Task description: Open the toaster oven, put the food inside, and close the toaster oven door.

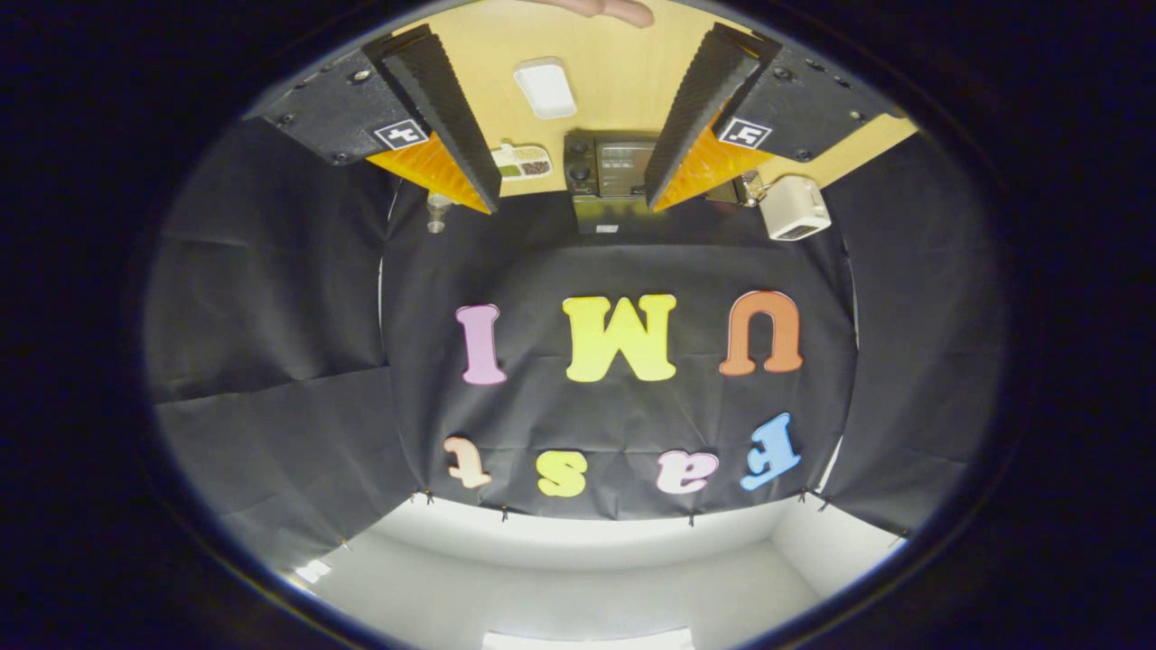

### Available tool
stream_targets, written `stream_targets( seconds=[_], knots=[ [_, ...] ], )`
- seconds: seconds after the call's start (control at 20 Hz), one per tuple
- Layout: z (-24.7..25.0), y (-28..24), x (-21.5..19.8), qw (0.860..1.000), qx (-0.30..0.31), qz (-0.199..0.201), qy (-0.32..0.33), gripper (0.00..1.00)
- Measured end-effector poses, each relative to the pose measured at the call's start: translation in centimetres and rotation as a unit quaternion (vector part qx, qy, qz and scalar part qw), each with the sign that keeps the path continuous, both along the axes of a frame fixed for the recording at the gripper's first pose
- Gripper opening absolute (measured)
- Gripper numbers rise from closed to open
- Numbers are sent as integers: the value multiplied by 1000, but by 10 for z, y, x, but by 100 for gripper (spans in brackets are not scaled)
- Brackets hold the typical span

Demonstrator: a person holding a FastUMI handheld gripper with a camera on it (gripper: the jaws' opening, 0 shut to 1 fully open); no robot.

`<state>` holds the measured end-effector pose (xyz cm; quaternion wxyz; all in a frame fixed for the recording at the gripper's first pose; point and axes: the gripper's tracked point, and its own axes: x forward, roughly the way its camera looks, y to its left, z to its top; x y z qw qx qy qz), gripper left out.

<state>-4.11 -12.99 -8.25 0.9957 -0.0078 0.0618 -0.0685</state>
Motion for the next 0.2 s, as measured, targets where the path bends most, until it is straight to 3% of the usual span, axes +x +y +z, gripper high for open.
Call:
stream_targets(
  seconds=[0.2],
  knots=[
    [7,1,-7,1000,-15,12,-2,100]
  ],
)
